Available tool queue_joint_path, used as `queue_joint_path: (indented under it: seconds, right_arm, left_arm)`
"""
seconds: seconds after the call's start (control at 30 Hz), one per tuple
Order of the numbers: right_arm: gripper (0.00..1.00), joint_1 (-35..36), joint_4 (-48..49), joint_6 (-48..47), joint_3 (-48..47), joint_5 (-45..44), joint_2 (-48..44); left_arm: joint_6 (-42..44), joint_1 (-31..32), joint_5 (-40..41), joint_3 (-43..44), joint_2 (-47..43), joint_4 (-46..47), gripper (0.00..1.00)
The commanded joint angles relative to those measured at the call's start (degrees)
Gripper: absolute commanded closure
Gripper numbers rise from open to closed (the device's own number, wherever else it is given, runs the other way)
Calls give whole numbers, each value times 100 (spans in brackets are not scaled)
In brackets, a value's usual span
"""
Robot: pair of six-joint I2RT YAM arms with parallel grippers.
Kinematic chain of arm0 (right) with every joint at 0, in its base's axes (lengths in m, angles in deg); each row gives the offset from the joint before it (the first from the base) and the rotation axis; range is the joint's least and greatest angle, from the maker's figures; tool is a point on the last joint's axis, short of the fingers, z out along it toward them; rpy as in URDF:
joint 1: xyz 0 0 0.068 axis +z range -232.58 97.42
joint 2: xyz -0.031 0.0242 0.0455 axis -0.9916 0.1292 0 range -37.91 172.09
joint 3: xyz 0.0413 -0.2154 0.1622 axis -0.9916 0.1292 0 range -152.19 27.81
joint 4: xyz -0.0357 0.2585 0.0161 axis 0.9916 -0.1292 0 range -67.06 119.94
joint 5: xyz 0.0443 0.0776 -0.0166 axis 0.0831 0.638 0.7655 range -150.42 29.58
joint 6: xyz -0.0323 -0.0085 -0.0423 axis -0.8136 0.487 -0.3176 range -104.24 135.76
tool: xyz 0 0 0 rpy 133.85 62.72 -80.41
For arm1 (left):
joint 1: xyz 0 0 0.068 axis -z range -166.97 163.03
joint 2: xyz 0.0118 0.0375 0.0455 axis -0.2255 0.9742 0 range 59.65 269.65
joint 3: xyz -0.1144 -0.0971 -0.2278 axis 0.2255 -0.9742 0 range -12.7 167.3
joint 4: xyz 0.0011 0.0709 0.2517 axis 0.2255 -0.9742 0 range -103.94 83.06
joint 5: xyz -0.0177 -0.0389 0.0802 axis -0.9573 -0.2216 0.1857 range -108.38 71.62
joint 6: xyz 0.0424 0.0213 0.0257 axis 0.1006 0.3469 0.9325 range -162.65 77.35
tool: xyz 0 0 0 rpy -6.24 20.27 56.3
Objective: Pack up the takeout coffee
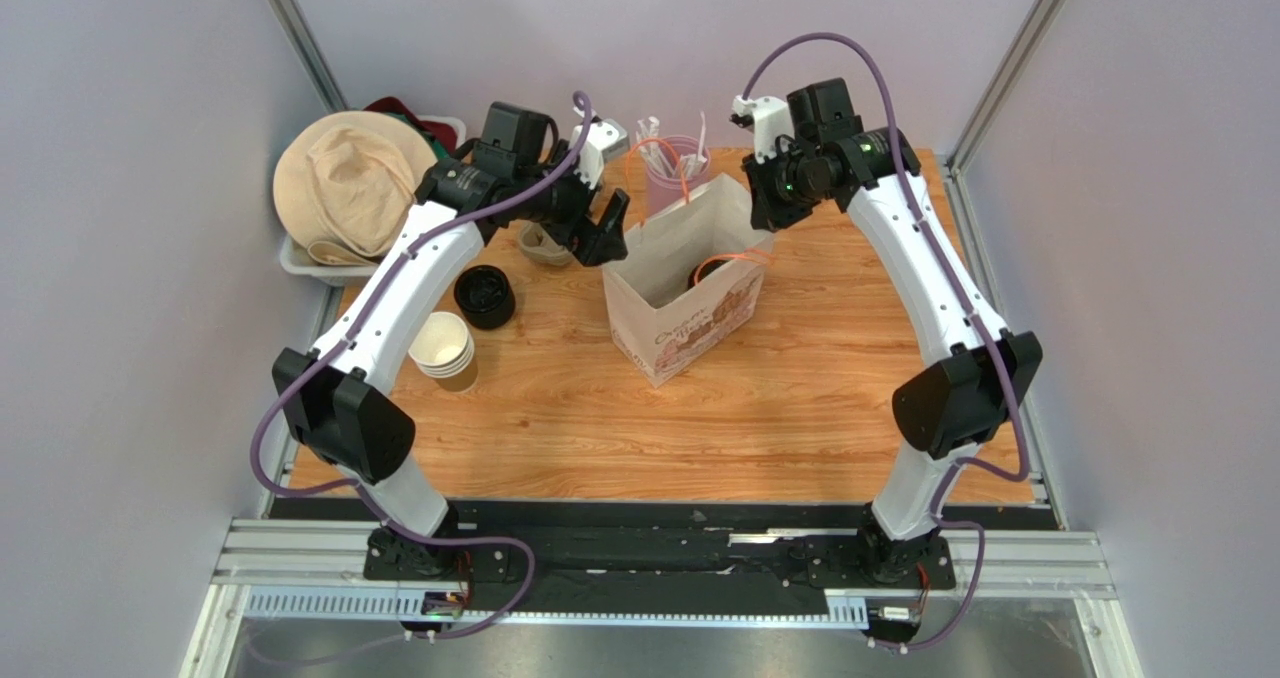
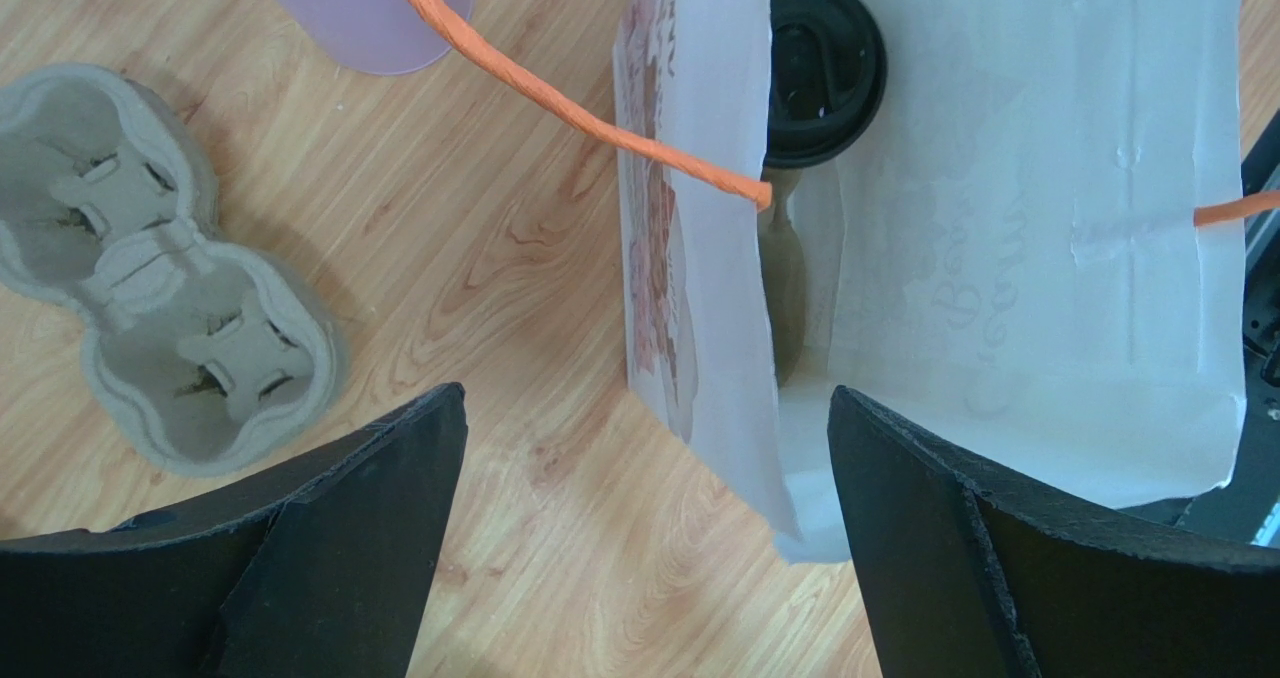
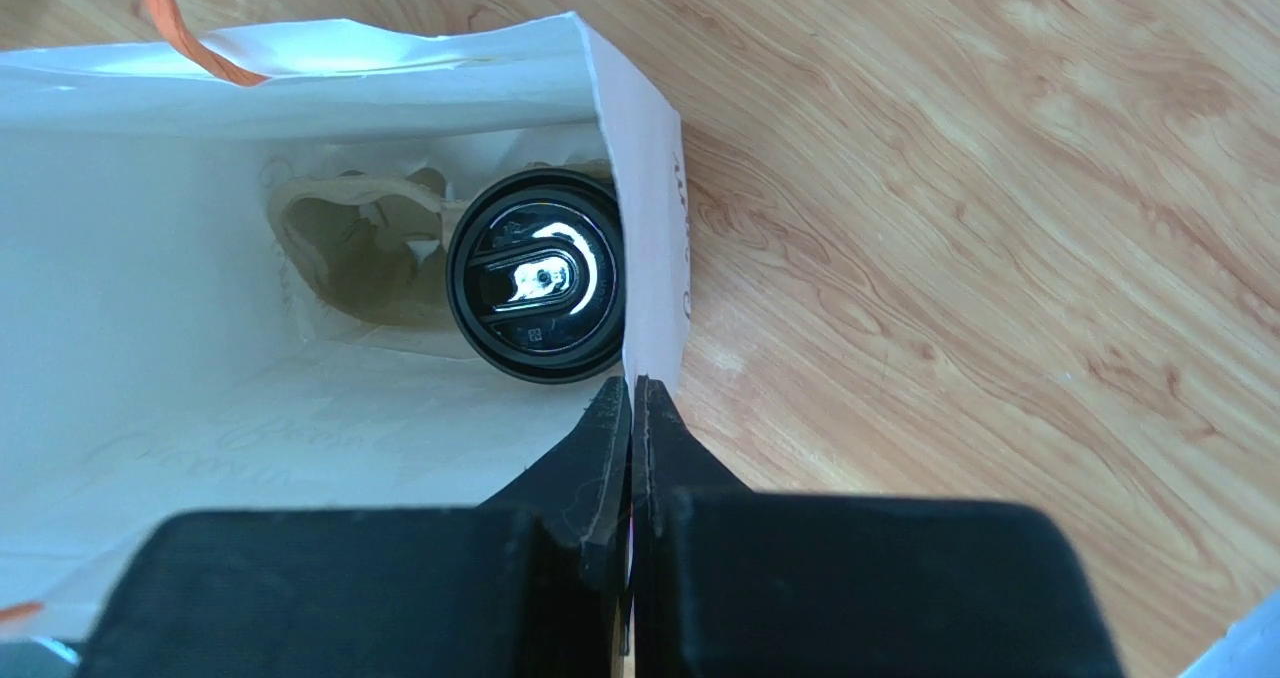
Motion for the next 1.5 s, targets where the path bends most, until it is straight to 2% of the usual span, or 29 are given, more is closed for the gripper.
queue_joint_path:
  seconds: [0.0,0.17,0.37,0.63,0.83,1.1,1.13,1.23,1.27,1.3,1.4,1.47]
  right_arm:
    - [100,81,2,466,180,-589,-648]
    - [100,99,-68,511,329,-1089,-948]
    - [100,81,-16,405,1040,-1713,-1326]
    - [100,-59,90,405,1937,-1908,-1827]
    - [100,-340,134,352,2263,-2013,-2310]
    - [96,-411,160,335,2202,-1925,-2513]
    - [95,-411,152,317,2202,-1943,-2522]
    - [77,-420,152,300,2228,-1838,-2565]
    - [64,-428,169,282,2237,-1777,-2618]
    - [59,-446,169,265,2246,-1759,-2653]
    - [47,-472,231,142,2307,-1653,-2811]
    - [45,-499,274,63,2351,-1522,-2934]
  left_arm:
    - [122,34,-13,151,62,153,1]
    - [69,34,57,493,141,197,1]
    - [113,34,417,1284,404,162,1]
    - [78,25,707,2943,1371,-93,1]
    - [69,25,1067,3920,2311,-84,1]
    - [34,25,1480,4019,2989,434,1]
    - [25,25,1533,4010,3024,617,1]
    - [-19,-1,1525,3992,3094,1056,2]
    - [-36,-1,1490,3983,3121,1189,2]
    - [-54,-1,1437,3983,3129,1295,2]
    - [-45,-1,1341,4001,3173,1717,2]
    - [-19,-1,1305,4053,3243,1954,3]
